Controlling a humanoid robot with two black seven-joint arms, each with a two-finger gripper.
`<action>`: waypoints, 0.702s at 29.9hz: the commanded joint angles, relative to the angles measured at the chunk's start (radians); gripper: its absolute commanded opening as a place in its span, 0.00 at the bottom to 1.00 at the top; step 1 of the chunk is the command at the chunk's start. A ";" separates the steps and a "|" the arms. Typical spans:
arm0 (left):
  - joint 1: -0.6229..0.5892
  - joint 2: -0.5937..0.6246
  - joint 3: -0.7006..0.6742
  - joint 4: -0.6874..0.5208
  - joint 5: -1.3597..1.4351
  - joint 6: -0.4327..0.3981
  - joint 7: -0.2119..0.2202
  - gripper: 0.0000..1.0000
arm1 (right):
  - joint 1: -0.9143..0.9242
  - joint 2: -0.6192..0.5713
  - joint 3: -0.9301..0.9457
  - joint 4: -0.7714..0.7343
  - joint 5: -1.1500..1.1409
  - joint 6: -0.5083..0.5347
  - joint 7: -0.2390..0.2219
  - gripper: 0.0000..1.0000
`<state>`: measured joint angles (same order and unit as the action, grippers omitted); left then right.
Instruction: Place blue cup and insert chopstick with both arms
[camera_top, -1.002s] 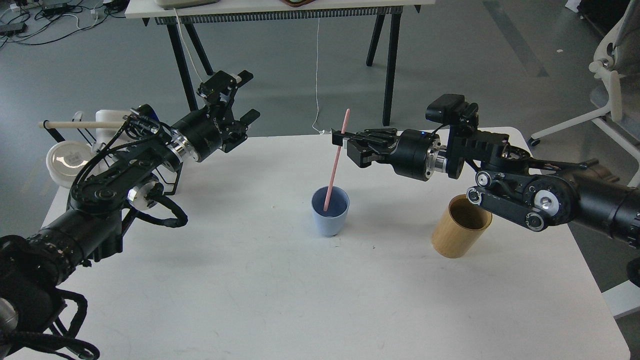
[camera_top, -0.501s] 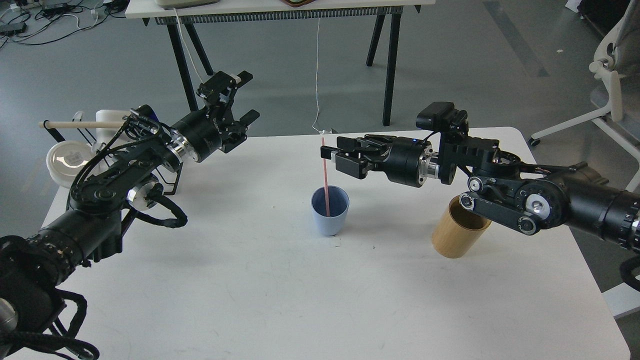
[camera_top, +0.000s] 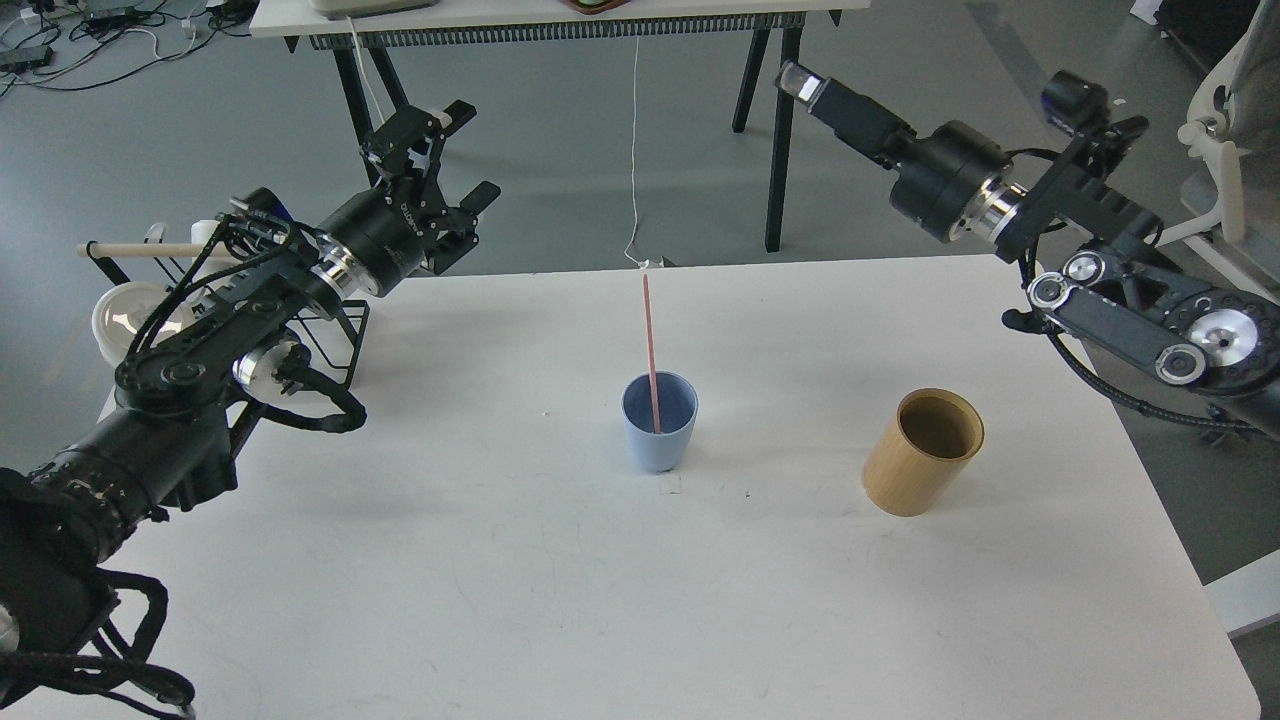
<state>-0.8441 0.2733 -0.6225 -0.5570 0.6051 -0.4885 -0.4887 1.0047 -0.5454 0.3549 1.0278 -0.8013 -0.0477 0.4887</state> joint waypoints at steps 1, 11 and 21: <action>0.000 0.006 -0.008 -0.021 -0.001 0.000 0.000 0.99 | -0.046 -0.082 0.016 0.040 0.418 0.191 0.000 0.98; 0.167 0.133 -0.078 -0.254 -0.025 0.000 0.000 0.99 | -0.238 -0.153 0.130 0.032 0.679 0.536 0.000 0.98; 0.223 0.141 -0.097 -0.253 -0.025 0.000 0.000 0.99 | -0.265 -0.087 0.145 0.029 0.694 0.536 0.000 0.98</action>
<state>-0.6277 0.4133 -0.7176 -0.8101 0.5797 -0.4887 -0.4887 0.7383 -0.6591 0.4984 1.0578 -0.1113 0.4886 0.4886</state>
